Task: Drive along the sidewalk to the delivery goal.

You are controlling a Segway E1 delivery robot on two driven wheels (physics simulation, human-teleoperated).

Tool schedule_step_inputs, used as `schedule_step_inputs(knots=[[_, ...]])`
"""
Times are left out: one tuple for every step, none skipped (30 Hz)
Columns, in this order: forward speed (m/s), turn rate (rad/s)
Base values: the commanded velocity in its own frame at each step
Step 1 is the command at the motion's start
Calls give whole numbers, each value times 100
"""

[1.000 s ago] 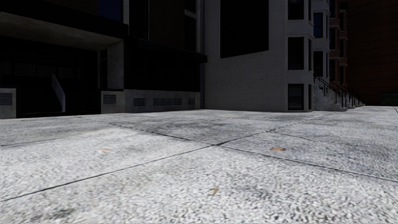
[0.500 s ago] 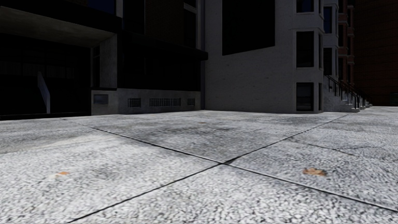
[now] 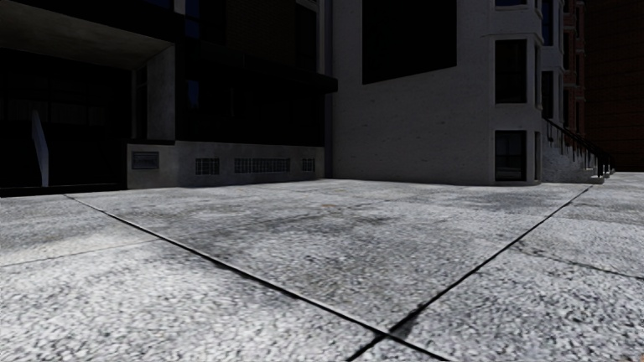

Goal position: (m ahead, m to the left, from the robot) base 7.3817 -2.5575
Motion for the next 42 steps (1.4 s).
schedule_step_inputs(knots=[[200, -120], [200, -120], [200, -120], [200, -76], [200, -14], [200, -2], [200, -2], [200, 0], [200, 0], [200, 0], [200, 0], [200, 0], [200, 0], [200, 0], [200, 0], [200, 0], [200, 0], [200, 0], [200, -3], [200, -35], [200, -79], [200, -97], [200, -97], [200, -105], [200, -107], [200, -107], [200, -88], [200, -45], [200, -17], [200, -5], [200, -2], [200, -1], [200, 0], [200, 0], [200, 0], [200, 0], [200, 0], [200, 0], [200, 0], [200, 0], [200, 0], [200, 0]])
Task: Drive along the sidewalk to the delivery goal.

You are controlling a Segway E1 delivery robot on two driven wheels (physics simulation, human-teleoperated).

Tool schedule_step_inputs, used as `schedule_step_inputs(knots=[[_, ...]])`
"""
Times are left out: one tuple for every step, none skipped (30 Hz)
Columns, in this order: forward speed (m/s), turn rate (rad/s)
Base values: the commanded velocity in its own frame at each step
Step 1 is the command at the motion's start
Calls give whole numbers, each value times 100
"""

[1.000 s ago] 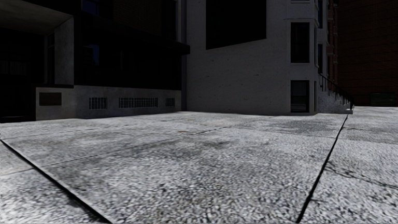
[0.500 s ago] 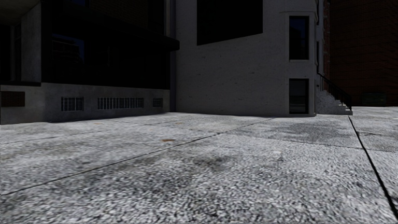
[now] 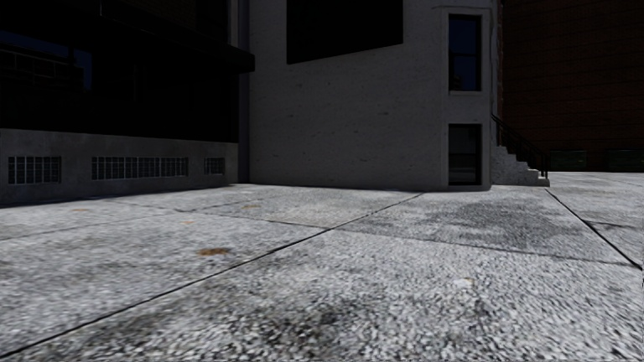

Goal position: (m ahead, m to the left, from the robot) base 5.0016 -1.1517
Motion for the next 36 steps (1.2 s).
schedule_step_inputs(knots=[[200, 0], [200, 0], [200, 0], [200, -38], [200, -86], [200, -120], [200, -120], [200, -120], [200, -120], [200, -120], [200, -100], [200, -86], [200, -39], [200, 0], [200, 0], [200, 0], [200, 0], [200, 0], [200, 0], [200, 0], [200, 0], [200, 0], [200, 0], [200, 0], [200, 0], [200, 0], [200, 0], [200, 0], [200, 0], [200, 0], [200, 0], [200, 0], [200, -8], [200, -85], [200, -85], [200, -120]])
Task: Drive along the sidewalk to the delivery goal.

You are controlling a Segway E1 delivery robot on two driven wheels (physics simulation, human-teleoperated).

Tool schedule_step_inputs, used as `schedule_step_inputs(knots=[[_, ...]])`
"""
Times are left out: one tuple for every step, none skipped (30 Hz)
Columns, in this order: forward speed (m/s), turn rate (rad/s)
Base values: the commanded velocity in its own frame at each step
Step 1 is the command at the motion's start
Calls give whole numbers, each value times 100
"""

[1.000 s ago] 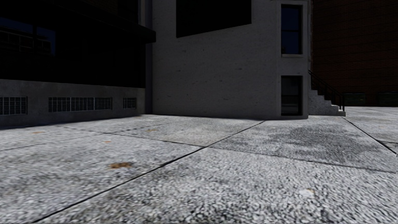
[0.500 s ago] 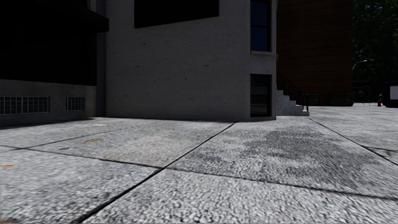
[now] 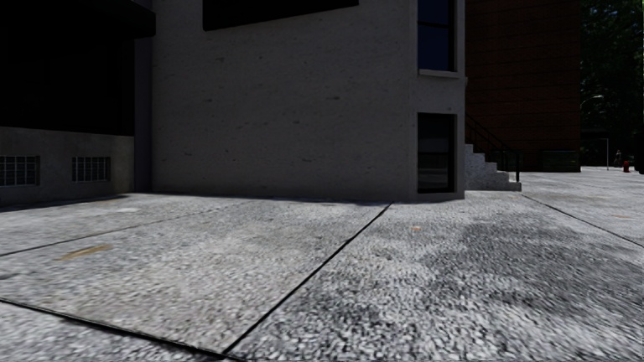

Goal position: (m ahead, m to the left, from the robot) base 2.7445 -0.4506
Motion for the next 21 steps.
schedule_step_inputs(knots=[[200, -120], [200, -120], [200, -120], [200, -120], [200, -120], [200, -120], [200, -72], [200, 0], [200, 0], [200, 0], [200, 0], [200, 0], [200, 0], [200, 0], [200, 0], [200, 0], [200, 0], [200, 0], [200, 0], [200, 0], [200, 0]])
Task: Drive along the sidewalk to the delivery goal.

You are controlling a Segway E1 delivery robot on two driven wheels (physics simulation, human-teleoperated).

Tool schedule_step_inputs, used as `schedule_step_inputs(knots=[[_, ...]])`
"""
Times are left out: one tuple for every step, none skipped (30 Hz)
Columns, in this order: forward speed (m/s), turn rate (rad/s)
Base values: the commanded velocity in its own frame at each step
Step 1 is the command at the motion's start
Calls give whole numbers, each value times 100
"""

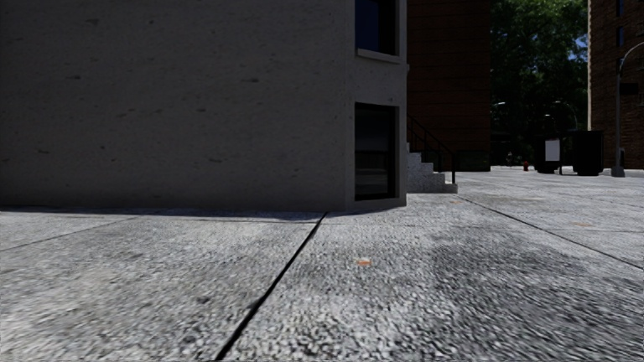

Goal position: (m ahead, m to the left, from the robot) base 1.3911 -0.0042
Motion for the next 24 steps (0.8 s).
schedule_step_inputs(knots=[[200, 0], [200, 0], [200, 0], [200, 0], [200, 0], [200, 0], [200, 0], [200, 0], [200, 0], [200, 0], [200, 0], [200, 0], [200, 0], [200, 0], [200, 0], [200, 0], [200, 0], [200, 0], [200, 0], [200, 0], [200, 0], [200, 0], [200, 0], [200, 0]])
